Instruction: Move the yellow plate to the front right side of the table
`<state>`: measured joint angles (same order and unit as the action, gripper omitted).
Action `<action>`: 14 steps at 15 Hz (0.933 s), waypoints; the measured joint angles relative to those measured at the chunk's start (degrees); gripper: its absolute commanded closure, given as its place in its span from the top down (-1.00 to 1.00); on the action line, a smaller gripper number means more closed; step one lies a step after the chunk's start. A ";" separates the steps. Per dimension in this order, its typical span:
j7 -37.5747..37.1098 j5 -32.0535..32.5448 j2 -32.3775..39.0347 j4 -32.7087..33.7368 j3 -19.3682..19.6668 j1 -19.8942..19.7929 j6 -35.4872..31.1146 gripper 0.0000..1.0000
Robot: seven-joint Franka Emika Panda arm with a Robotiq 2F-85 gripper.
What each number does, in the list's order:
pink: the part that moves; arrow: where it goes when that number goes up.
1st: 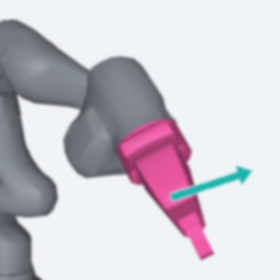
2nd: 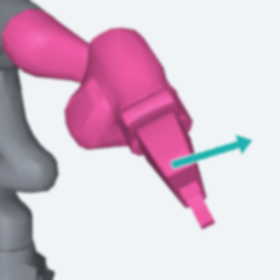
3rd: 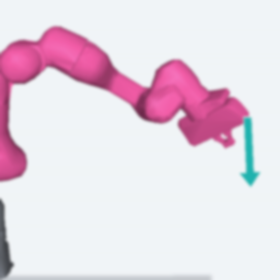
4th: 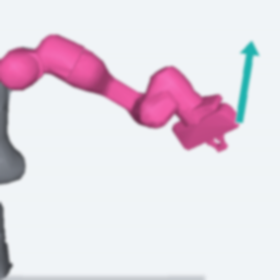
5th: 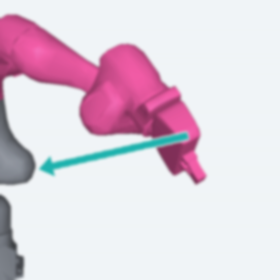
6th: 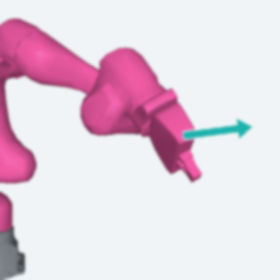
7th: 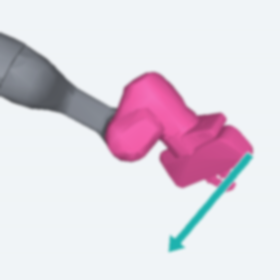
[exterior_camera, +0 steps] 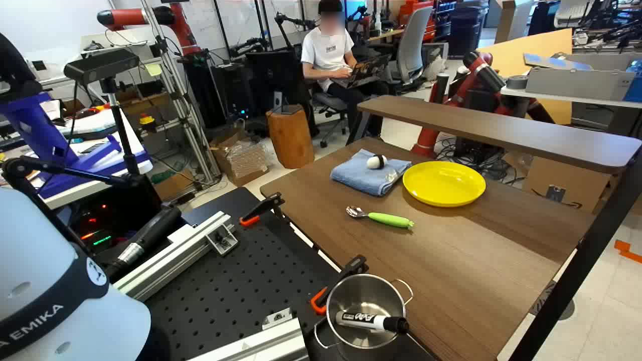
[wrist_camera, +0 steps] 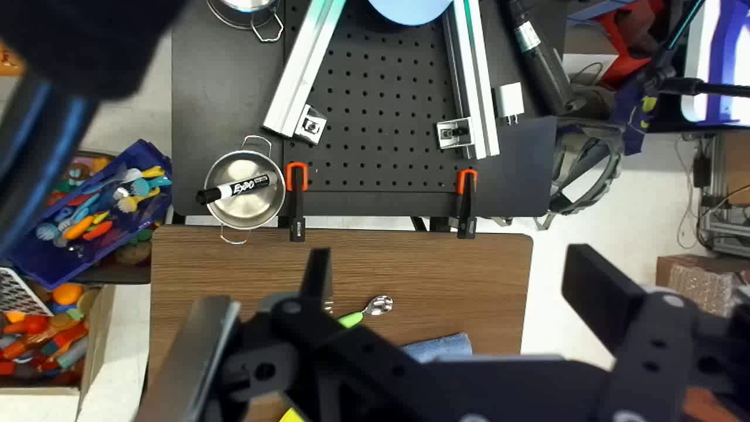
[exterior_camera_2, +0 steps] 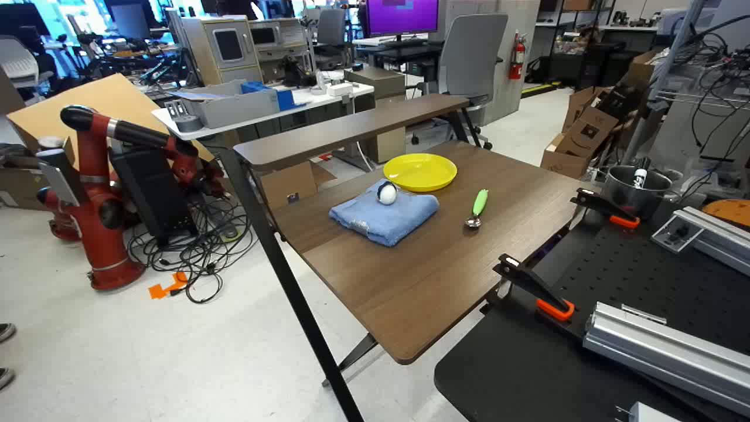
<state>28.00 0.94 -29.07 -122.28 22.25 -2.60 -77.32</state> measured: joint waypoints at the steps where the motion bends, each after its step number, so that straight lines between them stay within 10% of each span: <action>1: 0.00 0.00 0.00 0.00 0.00 0.00 0.00 1.00; 14: -3.60 -12.65 13.14 5.37 -0.20 -0.74 -12.68 1.00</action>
<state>24.39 -11.71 -15.93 -116.91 22.06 -3.34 -90.00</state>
